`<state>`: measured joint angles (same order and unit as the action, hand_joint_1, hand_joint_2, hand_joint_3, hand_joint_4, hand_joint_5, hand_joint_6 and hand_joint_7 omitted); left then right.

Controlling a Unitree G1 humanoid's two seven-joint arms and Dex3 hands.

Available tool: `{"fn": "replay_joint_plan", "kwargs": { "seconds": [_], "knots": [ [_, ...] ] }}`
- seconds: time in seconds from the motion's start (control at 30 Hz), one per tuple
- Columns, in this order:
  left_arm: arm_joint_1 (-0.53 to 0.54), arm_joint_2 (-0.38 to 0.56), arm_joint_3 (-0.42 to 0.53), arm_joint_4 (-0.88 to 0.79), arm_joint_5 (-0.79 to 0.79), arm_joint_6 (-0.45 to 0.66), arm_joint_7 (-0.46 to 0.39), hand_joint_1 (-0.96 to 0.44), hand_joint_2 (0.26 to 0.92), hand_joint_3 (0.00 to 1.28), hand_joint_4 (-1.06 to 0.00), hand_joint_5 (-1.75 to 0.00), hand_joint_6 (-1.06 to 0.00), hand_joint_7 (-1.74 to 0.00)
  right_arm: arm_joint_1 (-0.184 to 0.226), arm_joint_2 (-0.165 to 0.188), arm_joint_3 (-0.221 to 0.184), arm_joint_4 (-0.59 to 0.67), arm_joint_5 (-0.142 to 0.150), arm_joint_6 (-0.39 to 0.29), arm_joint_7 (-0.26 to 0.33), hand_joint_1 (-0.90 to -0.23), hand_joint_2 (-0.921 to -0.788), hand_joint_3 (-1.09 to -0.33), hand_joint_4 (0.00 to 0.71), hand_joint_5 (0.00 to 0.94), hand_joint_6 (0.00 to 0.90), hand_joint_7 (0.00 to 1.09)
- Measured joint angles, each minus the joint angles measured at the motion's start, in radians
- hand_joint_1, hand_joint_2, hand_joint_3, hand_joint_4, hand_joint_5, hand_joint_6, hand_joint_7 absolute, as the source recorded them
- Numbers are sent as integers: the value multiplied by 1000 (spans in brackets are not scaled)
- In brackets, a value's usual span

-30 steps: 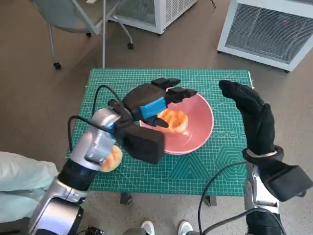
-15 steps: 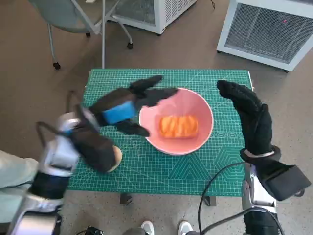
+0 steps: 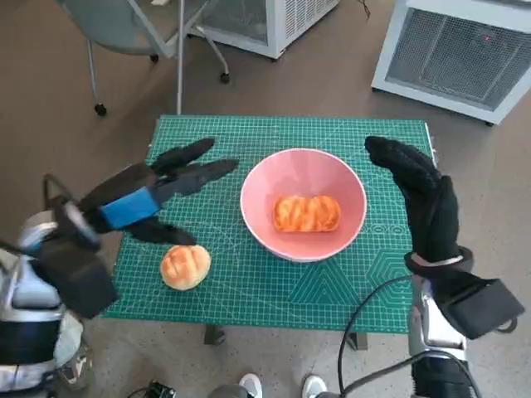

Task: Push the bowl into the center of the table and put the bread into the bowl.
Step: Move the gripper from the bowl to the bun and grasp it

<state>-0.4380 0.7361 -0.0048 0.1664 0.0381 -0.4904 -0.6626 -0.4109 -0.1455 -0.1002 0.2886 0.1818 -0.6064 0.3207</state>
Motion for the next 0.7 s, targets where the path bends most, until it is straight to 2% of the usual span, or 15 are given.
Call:
{"fn": "replay_joint_plan", "kwargs": {
  "seconds": [0.3,0.7],
  "knots": [
    [58,26,13,36,-22,-29,-57,-306,777,0,-94,-10,-314,-31,-5,0,1,18,13,0,12,-684,-921,-806,176,5,-1,421],
    [112,25,1,83,14,-22,-57,-225,762,0,-127,-9,-319,-13,-14,-2,1,39,21,5,38,-688,-921,-806,180,6,-1,421]
  ]
}}
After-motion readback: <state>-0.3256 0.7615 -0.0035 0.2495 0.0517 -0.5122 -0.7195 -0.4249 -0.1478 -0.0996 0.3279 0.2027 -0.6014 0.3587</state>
